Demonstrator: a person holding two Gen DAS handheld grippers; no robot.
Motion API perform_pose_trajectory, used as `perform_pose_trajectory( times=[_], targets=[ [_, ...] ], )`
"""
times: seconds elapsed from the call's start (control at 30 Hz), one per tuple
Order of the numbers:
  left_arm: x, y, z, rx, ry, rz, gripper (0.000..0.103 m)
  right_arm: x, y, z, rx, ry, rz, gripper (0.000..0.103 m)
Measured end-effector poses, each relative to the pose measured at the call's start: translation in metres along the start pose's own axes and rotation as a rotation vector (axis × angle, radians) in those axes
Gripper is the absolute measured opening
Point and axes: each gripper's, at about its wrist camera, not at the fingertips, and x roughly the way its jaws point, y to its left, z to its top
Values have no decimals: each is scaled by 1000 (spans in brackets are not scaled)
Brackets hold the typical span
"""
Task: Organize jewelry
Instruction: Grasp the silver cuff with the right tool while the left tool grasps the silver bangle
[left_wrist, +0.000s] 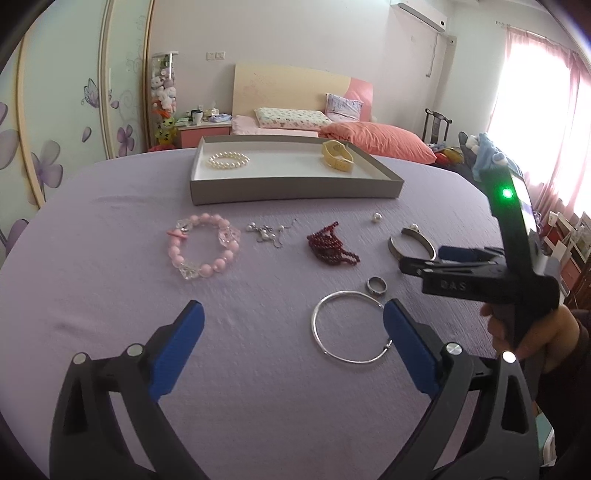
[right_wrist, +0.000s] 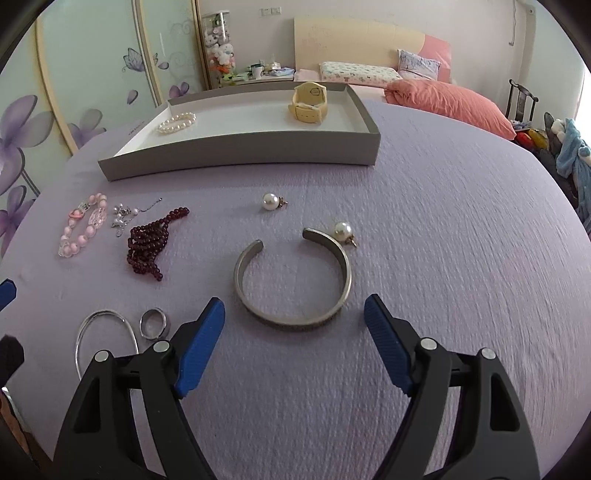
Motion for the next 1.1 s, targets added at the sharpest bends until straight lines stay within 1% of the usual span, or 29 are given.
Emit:
perform_pose_trajectory(
  times=[0.07,0.2,0.23,0.27,0.4,0.57,0.8,1.0,1.07,1.1],
  targets=[
    [1,-1,-2,2,5,-4,98,1,2,2,-5,-2,0,75],
    [7,-5,-3,9,26,-13,98,2,5,4,-9,-5,-1,73],
    [8,-6,-4,12,29,-13,98,1,4,4,-8,-9,-1,68],
    [9,-8,-5,16,34,-13,98,0,3,3,-7,-9,4,66],
    [16,-16,-7,34,54,-17,98,-5,2,-1,-6,-11,10,66],
    [25,-26,-9,65,79,-17,100,-18,-10,-11,37,-25,45,65],
    [48,-39,-8,92,145,0,100,-33,-21,-11,77,-52,67,65],
    [63,-53,-7,115,182,51,99,-44,-27,-10,93,-76,80,65],
    [69,-59,-7,127,197,80,100,-45,-28,-9,96,-79,80,65],
    [70,-59,-7,118,195,82,99,-46,-29,-8,97,-80,81,65]
  ],
)
